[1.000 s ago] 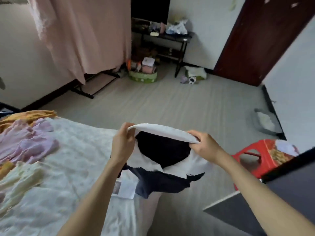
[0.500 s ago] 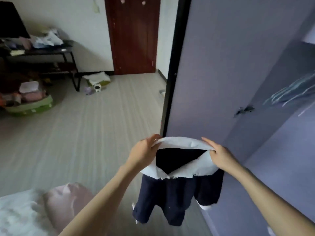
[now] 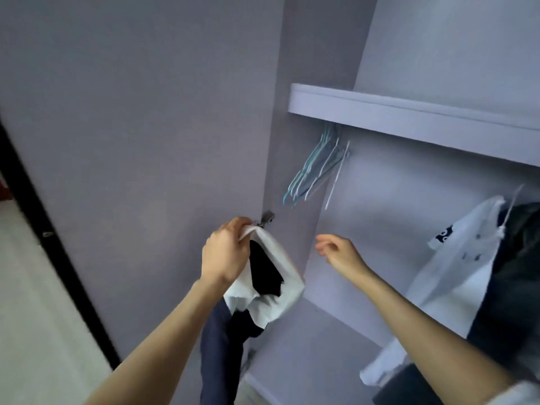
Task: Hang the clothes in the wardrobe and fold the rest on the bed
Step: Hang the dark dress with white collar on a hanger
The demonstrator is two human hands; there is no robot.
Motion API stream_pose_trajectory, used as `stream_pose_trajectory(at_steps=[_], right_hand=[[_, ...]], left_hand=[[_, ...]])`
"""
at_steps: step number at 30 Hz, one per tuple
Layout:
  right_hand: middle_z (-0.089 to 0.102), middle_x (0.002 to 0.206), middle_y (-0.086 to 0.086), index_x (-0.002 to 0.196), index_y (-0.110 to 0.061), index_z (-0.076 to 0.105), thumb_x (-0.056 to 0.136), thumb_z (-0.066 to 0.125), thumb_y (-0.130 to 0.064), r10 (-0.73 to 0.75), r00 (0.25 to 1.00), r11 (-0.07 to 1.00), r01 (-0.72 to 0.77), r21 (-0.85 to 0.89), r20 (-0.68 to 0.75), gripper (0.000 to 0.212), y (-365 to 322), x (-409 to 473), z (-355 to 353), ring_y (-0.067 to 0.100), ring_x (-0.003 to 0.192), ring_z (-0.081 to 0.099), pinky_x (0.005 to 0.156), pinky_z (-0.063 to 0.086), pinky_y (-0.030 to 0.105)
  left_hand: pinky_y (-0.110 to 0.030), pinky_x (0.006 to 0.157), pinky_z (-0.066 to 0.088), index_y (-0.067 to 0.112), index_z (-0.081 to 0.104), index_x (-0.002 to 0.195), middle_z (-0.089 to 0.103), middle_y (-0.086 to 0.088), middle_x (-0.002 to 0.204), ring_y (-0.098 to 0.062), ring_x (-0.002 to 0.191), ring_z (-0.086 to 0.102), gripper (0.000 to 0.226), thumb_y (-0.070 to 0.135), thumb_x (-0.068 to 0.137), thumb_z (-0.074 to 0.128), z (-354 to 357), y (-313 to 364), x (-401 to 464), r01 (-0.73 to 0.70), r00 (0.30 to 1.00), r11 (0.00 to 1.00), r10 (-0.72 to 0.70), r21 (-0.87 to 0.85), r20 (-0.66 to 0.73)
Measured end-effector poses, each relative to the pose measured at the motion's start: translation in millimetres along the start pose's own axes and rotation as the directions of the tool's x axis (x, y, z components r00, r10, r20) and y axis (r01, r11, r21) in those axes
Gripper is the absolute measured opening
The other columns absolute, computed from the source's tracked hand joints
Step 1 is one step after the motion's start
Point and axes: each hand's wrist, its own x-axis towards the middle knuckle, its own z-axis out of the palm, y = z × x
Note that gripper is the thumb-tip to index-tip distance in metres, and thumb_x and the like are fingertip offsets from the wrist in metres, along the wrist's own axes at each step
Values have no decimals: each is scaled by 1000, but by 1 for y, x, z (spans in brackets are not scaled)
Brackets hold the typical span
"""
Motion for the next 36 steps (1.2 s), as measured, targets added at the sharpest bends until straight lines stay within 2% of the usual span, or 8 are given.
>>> stream_pose_trajectory(at_steps=[8,12,14,17,20,24,31,36], right_hand=[[53,90,9,107,5,64,91,48,-6,248,888,967,-201,158,-389,25,9,110,-6,22,83,47,78,46,40],[52,110,6,121,-6,60,95,51,-31,462,848,839,-323,438,-260,36,5,144,11,27,103,52,78,48,36],[55,122,11,123,-5,58,97,48,-35,470,839,867,-379,325,-275,42,9,160,17,34,114,52,91,49,43],[59,122,19,104,-5,69,94,47,-12,430,768,890,-273,366,-474,25,9,173,27,34,106,58,93,47,37],[67,101,19,95,4,70,89,46,5,442,682,831,-68,552,-583,25,-3,173,27,20,86,57,72,43,17],[56,77,9,100,10,67,89,51,6,464,636,756,79,649,-617,21,-20,165,14,11,62,47,74,41,27],[59,100,9,108,9,63,93,47,5,427,707,708,127,694,-565,22,-18,99,8,15,78,54,85,48,34],[61,96,11,103,9,63,93,48,5,429,752,703,71,708,-501,19,6,17,11,21,81,58,86,51,34]], left_hand=[[-39,78,49,25,64,110,69,-1,107,-32,97,62,22,20,90,56,30,-3,72,-89,996,995,89,-40,-12],[-39,79,51,26,64,109,69,2,108,-29,98,63,25,18,87,57,44,-14,76,-104,994,993,105,-59,15],[-38,78,51,27,64,107,69,2,105,-28,95,65,25,17,85,58,51,-21,79,-116,992,991,118,-69,37],[-36,75,50,29,64,104,70,3,101,-27,90,66,23,20,84,58,53,-25,81,-149,988,986,152,-80,28],[-37,75,51,28,65,104,70,2,101,-28,91,66,24,24,83,54,53,-22,84,-165,985,983,169,-85,37],[-37,75,51,28,65,105,70,2,102,-29,92,66,24,17,84,61,53,-20,85,-157,985,985,162,-70,62],[-34,77,47,30,65,106,68,1,108,-30,97,63,23,20,86,59,51,-13,80,-83,991,994,90,-77,100],[-34,86,44,22,67,111,54,-1,120,-30,103,60,26,14,88,58,62,-8,57,-20,971,990,52,-138,234]])
